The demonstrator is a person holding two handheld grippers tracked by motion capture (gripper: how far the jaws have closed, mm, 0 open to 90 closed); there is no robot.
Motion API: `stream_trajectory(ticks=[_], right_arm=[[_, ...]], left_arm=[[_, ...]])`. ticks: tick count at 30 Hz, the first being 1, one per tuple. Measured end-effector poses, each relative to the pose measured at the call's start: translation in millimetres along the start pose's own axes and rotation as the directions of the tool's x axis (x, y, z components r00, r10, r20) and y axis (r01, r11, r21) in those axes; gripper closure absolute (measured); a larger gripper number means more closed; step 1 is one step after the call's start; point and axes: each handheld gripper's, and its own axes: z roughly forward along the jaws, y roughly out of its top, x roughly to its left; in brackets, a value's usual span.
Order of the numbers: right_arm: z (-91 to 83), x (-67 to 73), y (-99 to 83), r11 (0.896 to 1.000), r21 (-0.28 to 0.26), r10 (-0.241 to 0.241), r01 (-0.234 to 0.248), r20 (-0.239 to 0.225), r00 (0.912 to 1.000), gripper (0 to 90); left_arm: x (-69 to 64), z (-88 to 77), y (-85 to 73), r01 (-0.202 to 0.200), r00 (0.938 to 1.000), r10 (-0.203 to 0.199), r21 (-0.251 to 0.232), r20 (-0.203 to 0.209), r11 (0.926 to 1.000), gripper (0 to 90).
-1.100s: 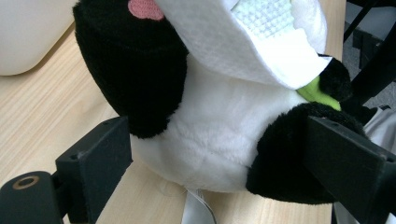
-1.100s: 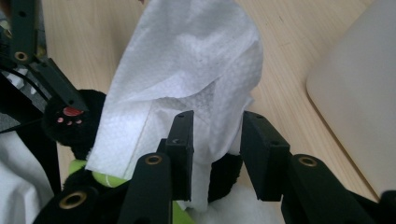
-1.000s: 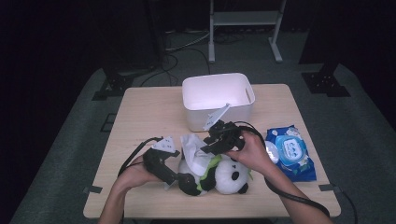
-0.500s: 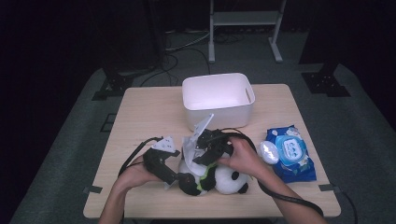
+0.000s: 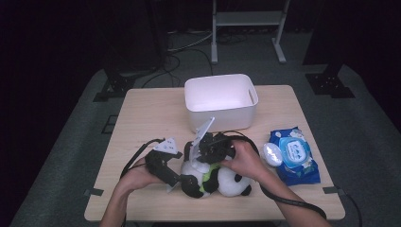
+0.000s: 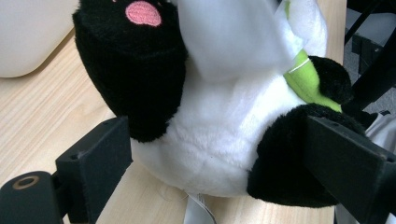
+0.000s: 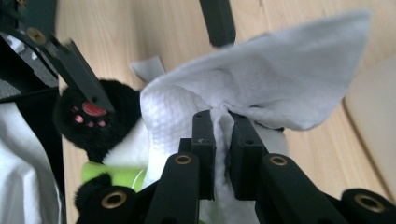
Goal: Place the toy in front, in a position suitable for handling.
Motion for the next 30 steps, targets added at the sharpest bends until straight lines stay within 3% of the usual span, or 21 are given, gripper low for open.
stream_trajectory(ticks=[5, 14, 19, 26, 30], right_arm=[[-9.7, -2.5, 8.6, 1.000, -0.022, 0.010, -0.010, 0.014, 0.9998, 82.1], [-3.1, -11.0, 20.0, 0.998, -0.045, 0.040, -0.040, -0.010, 0.9992, 82.1], [-9.7, -17.7, 24.7, 0.990, -0.112, 0.077, -0.080, -0.029, 0.9966, 82.1], [-0.5, -21.2, 39.7, 0.991, -0.104, 0.090, -0.090, -0.009, 0.9959, 82.1], [8.4, -22.8, 40.1, 0.994, -0.065, 0.089, -0.088, 0.013, 0.9959, 82.0]], left_arm=[[-0.2, 0.3, 0.4, 0.000, 1.0000, 0.000, 0.001, -0.001, 1.0000, 7.9], [0.5, 1.5, 0.5, 0.007, 1.0000, -0.007, -0.005, 0.004, 1.0000, 7.9], [-0.6, 1.5, 1.4, -0.001, 1.0000, 0.001, -0.005, 0.003, 1.0000, 7.9], [-0.9, 1.4, 1.2, -0.002, 1.0000, 0.002, -0.008, 0.002, 1.0000, 7.9], [1.2, 0.1, 0.1, 0.010, 0.9999, -0.010, -0.020, -0.007, 0.9998, 7.9]])
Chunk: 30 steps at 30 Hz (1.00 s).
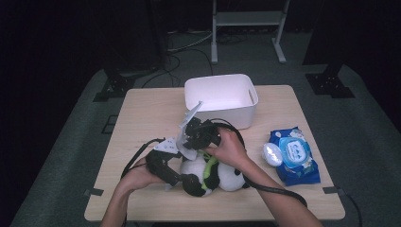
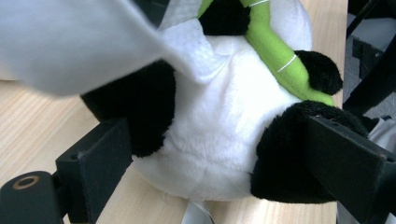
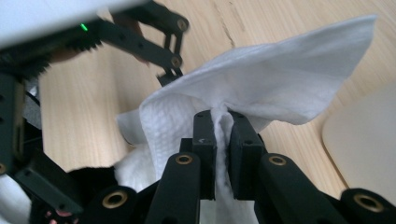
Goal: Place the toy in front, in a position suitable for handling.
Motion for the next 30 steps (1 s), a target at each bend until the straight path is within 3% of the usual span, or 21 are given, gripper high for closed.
stream_trajectory(ticks=[5, 9, 13, 18, 30], right_arm=[[-8.1, -8.1, -12.4, 0.999, 0.006, 0.035, -0.035, 0.005, 0.9994, 82.0], [-9.8, -9.5, -26.1, 0.999, 0.050, 0.018, -0.020, 0.041, 0.9990, 82.0], [-6.6, -16.6, -40.0, 0.994, 0.092, 0.045, -0.051, 0.059, 0.9972, 81.9], [-8.7, -23.0, -46.3, 0.994, 0.062, 0.083, -0.085, 0.027, 0.9962, 81.9], [-34.3, -5.1, -43.7, 0.999, -0.002, 0.047, -0.047, -0.025, 0.9986, 81.8]], left_arm=[[-0.5, -1.1, 1.7, -0.003, 1.0000, 0.003, -0.005, -0.006, 1.0000, 7.9], [-0.3, -5.7, 2.9, -0.013, 0.9997, 0.013, -0.008, -0.020, 0.9999, 7.9], [-0.3, -13.4, 2.3, -0.019, 0.9997, 0.019, -0.029, -0.013, 0.9994, 7.9], [1.9, -13.5, 0.3, -0.016, 0.9997, 0.016, -0.024, -0.018, 0.9996, 8.0], [-0.6, -11.5, 1.9, -0.026, 0.9994, 0.026, -0.019, -0.023, 0.9995, 8.0]])
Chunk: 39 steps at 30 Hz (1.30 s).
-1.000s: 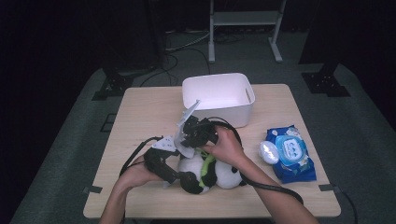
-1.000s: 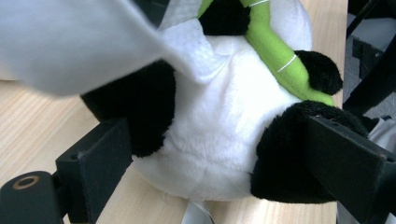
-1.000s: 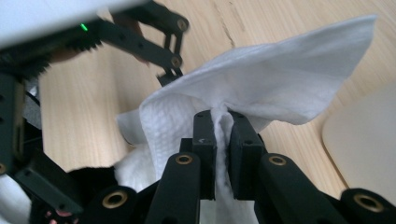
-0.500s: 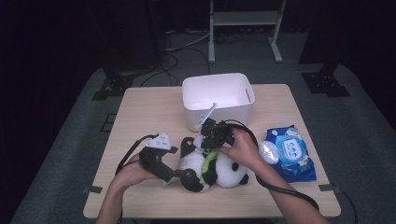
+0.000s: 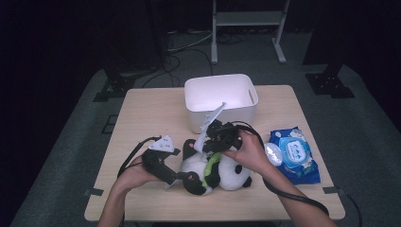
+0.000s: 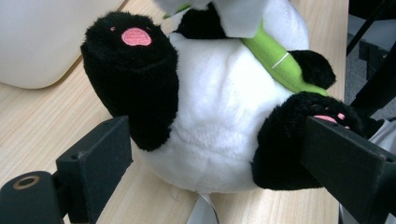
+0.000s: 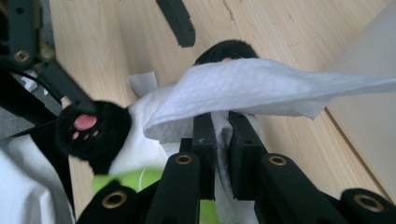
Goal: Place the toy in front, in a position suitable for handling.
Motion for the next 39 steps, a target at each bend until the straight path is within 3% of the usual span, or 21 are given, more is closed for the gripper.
stream_trajectory(ticks=[4, 8, 13, 16, 24, 30, 32, 33, 36, 39], right_arm=[[-8.9, 3.5, -11.1, 1.000, 0.000, 0.006, -0.006, -0.007, 1.0000, 81.8], [-15.4, 6.4, -27.9, 1.000, -0.016, 0.025, -0.026, -0.048, 0.9985, 81.8], [-9.9, 21.4, -36.0, 1.000, -0.005, 0.007, -0.008, -0.095, 0.9955, 81.8], [3.9, 26.4, -37.2, 0.999, 0.040, -0.008, 0.011, -0.079, 0.9969, 81.7], [11.4, 7.3, -34.3, 0.999, 0.018, 0.038, -0.038, -0.053, 0.9978, 81.9], [14.1, -7.1, -32.4, 0.997, -0.007, 0.080, -0.080, -0.058, 0.9951, 81.8], [14.2, -7.2, -31.8, 0.997, -0.008, 0.072, -0.073, -0.055, 0.9958, 81.8], [12.3, -4.1, -29.9, 0.998, -0.004, 0.063, -0.063, -0.049, 0.9968, 81.8], [8.6, 2.4, -26.3, 0.999, -0.013, 0.045, -0.046, -0.058, 0.9973, 81.8], [6.6, 12.1, -18.3, 0.999, -0.029, 0.024, -0.027, -0.103, 0.9944, 81.8]], left_arm=[[-0.2, -1.0, 0.5, 0.001, 1.0000, -0.001, -0.006, -0.001, 1.0000, 8.0], [-1.1, -1.2, 1.7, -0.002, 1.0000, 0.002, -0.010, 0.005, 1.0000, 8.0], [-1.7, -1.7, 2.2, -0.005, 1.0000, 0.005, -0.012, 0.008, 0.9999, 8.0], [-2.6, -2.4, 2.4, -0.010, 0.9999, 0.011, -0.011, 0.010, 0.9999, 8.1], [-0.7, -10.1, 1.1, -0.002, 0.9999, 0.003, -0.046, 0.016, 0.9990, 8.1], [-1.3, -0.3, 0.5, -0.010, 0.9994, 0.010, -0.018, 0.034, 0.9998, 8.1], [-0.9, 3.1, -0.1, -0.013, 0.9995, 0.013, -0.005, 0.030, 0.9999, 8.5], [0.0, 9.7, -1.6, -0.005, 1.0000, 0.004, 0.027, 0.008, 0.9996, 8.5], [2.1, 13.1, -3.3, 0.016, 0.9996, -0.016, 0.016, 0.024, 0.9998, 8.5], [3.2, 12.4, -3.2, 0.017, 0.9996, -0.018, 0.015, 0.022, 0.9997, 8.5]])
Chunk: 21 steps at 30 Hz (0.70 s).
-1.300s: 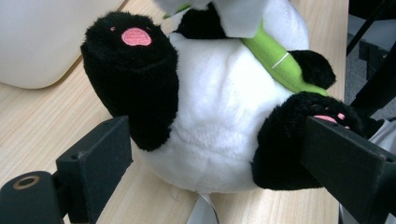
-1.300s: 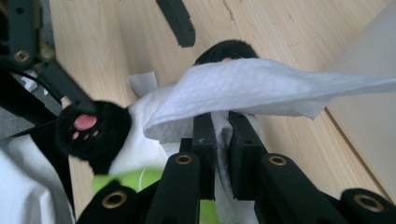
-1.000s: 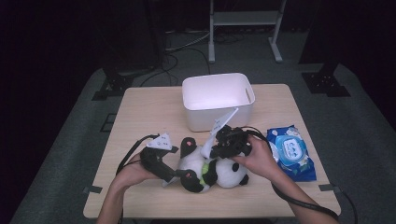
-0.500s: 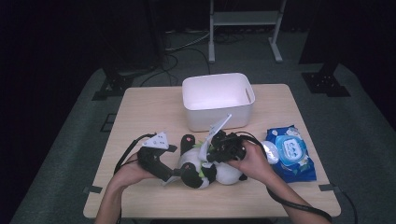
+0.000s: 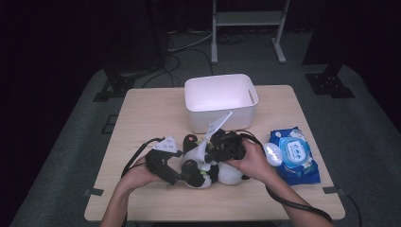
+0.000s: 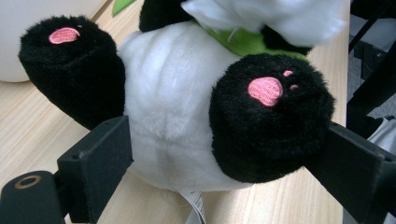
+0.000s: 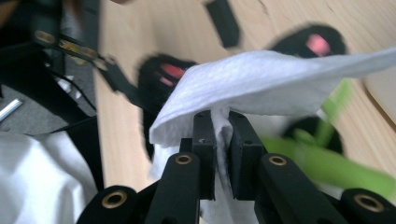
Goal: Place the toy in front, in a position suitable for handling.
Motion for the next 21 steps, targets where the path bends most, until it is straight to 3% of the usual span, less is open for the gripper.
stream_trajectory(ticks=[7, 14, 21], right_arm=[[13.5, 22.8, 24.3, 0.997, 0.012, -0.082, 0.082, -0.033, 0.9961, 81.7], [21.0, 24.0, 34.5, 0.996, 0.002, -0.089, 0.089, -0.073, 0.9934, 81.7], [10.4, 19.6, 21.3, 0.998, 0.028, -0.061, 0.062, -0.056, 0.9966, 81.5]], left_arm=[[0.7, -0.6, -1.5, 0.000, 1.0000, 0.000, 0.004, 0.002, 1.0000, 8.4], [0.2, 0.0, -0.9, -0.005, 1.0000, 0.005, 0.001, 0.003, 1.0000, 8.4], [-1.9, 1.4, 1.5, -0.016, 0.9999, 0.016, 0.008, -0.004, 0.9998, 8.4]])
